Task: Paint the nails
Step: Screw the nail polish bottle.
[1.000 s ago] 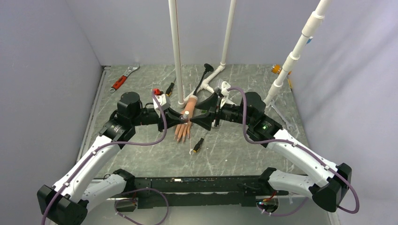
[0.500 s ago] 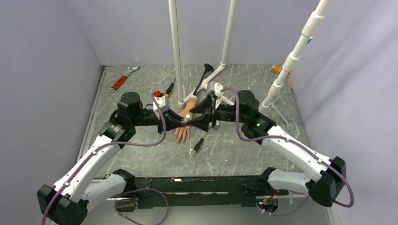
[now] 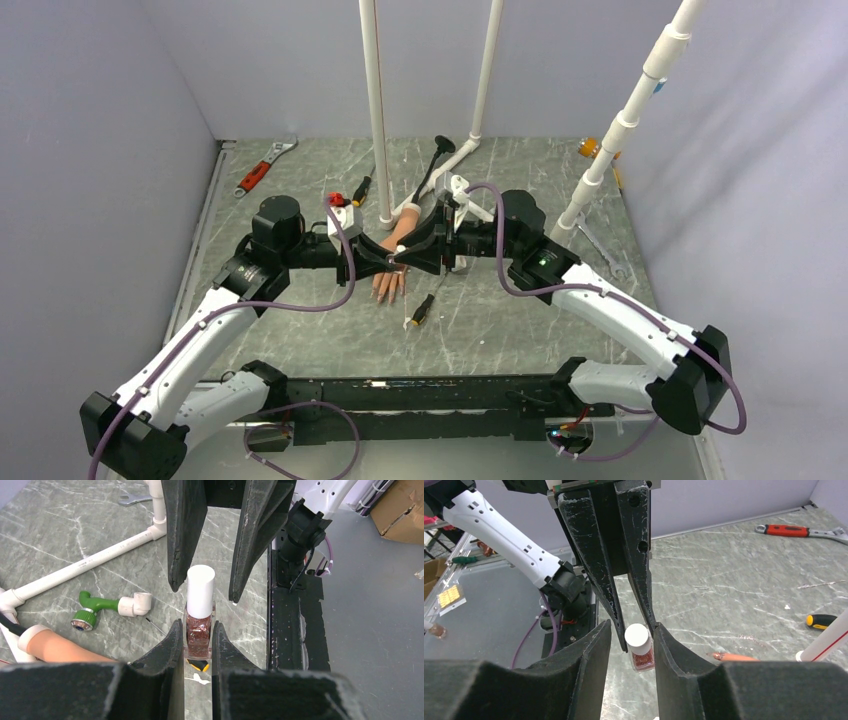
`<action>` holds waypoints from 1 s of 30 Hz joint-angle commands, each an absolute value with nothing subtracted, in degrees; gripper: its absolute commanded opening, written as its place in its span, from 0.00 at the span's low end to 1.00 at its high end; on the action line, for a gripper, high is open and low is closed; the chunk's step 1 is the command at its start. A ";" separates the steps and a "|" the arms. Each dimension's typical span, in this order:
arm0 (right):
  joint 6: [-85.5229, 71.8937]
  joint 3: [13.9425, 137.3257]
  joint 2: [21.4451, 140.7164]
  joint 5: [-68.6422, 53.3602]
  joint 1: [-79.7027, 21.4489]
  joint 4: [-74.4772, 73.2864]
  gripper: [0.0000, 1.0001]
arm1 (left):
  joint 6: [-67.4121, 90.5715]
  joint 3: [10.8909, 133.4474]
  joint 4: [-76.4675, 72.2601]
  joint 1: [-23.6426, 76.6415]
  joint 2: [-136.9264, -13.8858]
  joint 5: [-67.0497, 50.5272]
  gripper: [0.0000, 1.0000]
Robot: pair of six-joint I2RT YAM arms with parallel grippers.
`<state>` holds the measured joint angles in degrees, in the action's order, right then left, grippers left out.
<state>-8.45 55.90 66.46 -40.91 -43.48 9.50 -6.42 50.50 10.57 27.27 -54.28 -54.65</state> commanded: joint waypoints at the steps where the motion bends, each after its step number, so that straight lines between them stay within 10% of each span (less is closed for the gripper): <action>1: -9.73 57.64 67.06 -43.32 -43.58 13.18 0.37 | -7.03 52.95 8.97 27.55 -54.41 -56.49 0.00; 13: -9.34 56.95 66.99 -44.07 -43.74 12.78 0.00 | -6.84 52.98 9.07 27.59 -54.45 -54.88 0.00; 30: -11.55 62.98 69.49 -14.77 -53.28 1.48 0.00 | -6.48 52.19 9.52 27.54 -52.41 -36.43 0.00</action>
<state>-9.19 58.70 68.93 -23.18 -48.99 5.89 -6.37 50.72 12.84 27.94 -53.04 -42.94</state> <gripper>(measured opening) 0.205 0.175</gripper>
